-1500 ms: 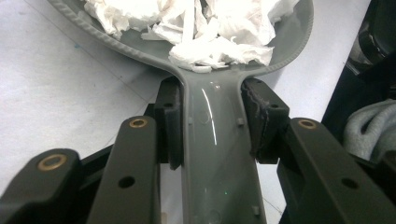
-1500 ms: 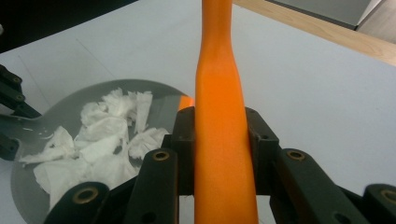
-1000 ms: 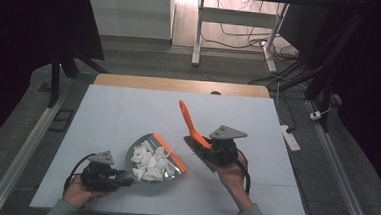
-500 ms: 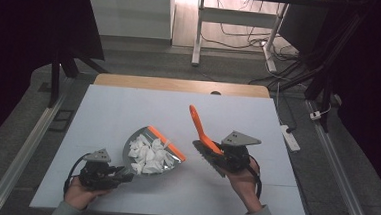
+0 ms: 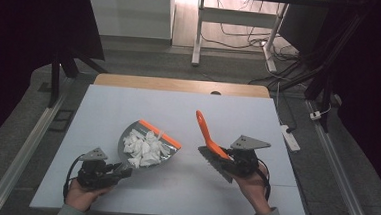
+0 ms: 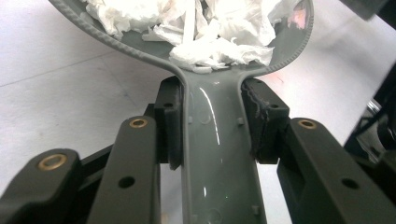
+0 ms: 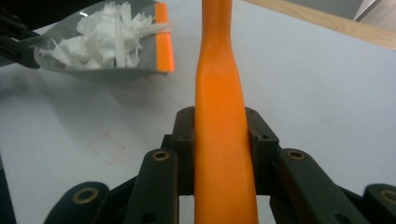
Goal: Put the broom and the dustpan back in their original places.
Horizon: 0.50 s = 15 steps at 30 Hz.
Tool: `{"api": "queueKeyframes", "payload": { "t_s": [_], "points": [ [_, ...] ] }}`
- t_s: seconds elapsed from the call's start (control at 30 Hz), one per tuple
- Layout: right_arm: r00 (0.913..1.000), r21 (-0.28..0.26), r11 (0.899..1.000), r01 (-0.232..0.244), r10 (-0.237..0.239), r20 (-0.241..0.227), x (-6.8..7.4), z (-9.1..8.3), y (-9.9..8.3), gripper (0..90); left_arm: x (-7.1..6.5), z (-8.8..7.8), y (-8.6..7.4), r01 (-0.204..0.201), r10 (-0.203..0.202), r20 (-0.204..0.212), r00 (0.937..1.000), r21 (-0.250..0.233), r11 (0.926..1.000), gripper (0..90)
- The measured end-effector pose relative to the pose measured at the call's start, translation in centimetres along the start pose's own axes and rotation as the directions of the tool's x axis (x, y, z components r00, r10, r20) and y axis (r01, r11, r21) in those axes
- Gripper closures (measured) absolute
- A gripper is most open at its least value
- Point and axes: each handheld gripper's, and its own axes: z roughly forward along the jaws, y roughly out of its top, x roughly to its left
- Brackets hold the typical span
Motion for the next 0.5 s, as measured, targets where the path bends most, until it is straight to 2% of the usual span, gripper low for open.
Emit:
{"api": "queueKeyframes", "payload": {
  "t_s": [0.23, 0.5],
  "points": [
    [0.9992, 0.02, 0.999, -0.04, 0.04, 0.0, -0.4, -0.5, -0.6, 70.2, 0.1, 0.0, -0.2, 0.036, -0.036, -0.041, 0.9985, -0.014, 0.9993, 61.2],
    [0.9966, 0.036, 0.996, -0.08, 0.079, 0.024, -0.1, -1.5, -1.4, 70.2, 0.7, -0.4, -0.8, 0.105, -0.109, -0.097, 0.9893, -0.044, 0.9935, 61.3]
  ]
}}
